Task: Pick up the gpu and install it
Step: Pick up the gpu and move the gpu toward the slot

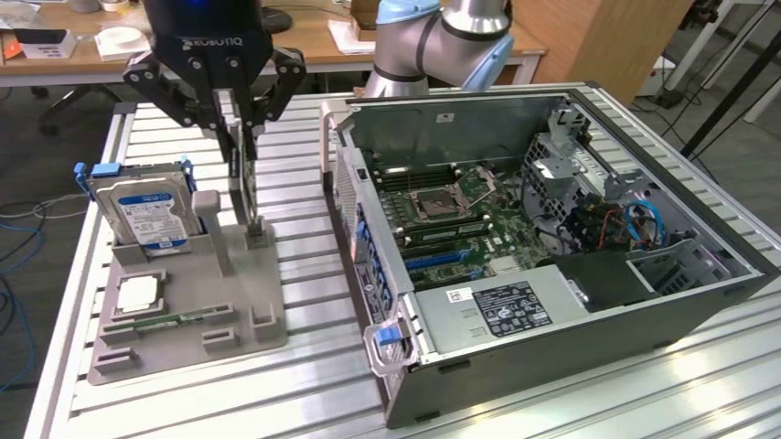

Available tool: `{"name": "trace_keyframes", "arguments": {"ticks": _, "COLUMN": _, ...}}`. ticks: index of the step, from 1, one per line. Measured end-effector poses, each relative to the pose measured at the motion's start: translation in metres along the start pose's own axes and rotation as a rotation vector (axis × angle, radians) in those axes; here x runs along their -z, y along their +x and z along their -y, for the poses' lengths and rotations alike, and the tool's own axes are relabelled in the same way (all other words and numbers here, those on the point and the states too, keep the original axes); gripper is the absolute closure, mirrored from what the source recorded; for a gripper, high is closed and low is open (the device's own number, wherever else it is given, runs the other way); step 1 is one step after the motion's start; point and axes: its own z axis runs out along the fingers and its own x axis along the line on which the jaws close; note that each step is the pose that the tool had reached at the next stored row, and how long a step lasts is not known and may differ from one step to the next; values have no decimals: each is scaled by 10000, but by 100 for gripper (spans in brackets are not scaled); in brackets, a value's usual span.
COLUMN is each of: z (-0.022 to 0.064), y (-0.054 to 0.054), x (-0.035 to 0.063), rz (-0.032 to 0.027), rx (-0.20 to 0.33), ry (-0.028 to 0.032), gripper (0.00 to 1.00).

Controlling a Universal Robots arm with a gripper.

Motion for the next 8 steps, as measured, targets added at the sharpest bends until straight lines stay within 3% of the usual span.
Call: {"name": "trace_keyframes", "arguments": {"ticks": 8, "z": -13, "y": -250, "x": -7, "rz": 0, "rx": 0, "ry": 0, "gripper": 74}}
